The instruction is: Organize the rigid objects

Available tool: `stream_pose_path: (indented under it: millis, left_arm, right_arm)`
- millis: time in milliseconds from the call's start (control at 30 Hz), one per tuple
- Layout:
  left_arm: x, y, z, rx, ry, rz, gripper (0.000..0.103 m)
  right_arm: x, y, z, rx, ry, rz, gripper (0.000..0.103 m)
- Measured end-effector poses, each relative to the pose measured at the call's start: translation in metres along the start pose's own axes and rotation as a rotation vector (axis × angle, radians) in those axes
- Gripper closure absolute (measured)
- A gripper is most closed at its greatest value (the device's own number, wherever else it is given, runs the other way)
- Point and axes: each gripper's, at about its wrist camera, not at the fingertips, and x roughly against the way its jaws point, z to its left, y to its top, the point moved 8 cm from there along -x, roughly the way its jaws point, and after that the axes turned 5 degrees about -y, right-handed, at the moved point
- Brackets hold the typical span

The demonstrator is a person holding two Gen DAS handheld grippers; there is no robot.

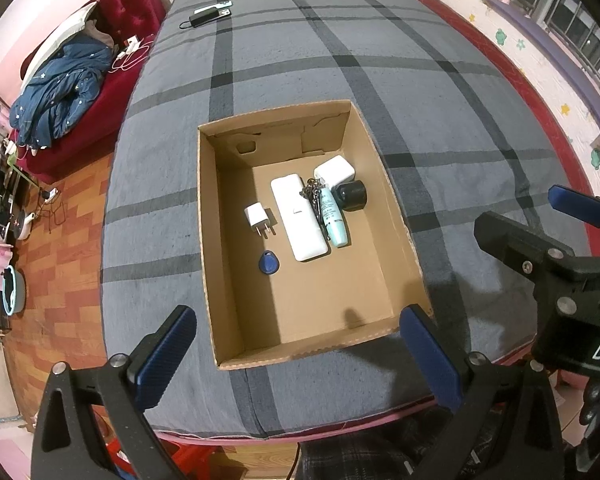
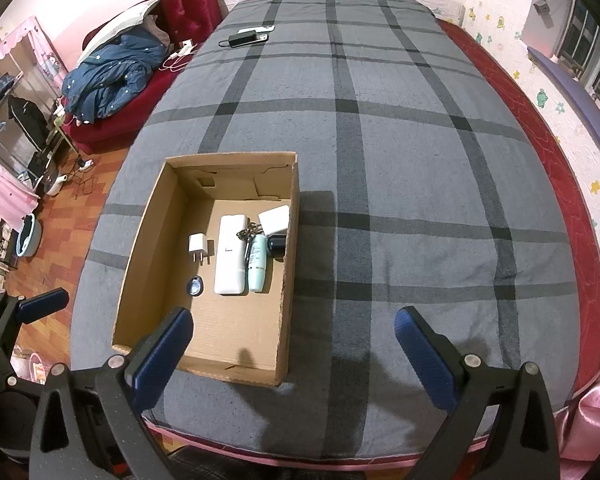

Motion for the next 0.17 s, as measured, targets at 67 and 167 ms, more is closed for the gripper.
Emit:
stream_pose_path:
  millis: [67, 167]
  left_arm:
    - [0.0004, 0.0000, -0.0001, -0.002, 0.002, 0.000, 0.000]
    - [0.0000, 0.0007, 0.0000, -0.008, 0.006, 0.002, 0.000]
  right_arm:
    - [0.0000, 0.0000, -0.0007, -0.003, 0.002, -0.002, 0.000]
    - [-0.0009, -0.0004, -0.0016, -0.011, 0.006, 0.000, 0.000]
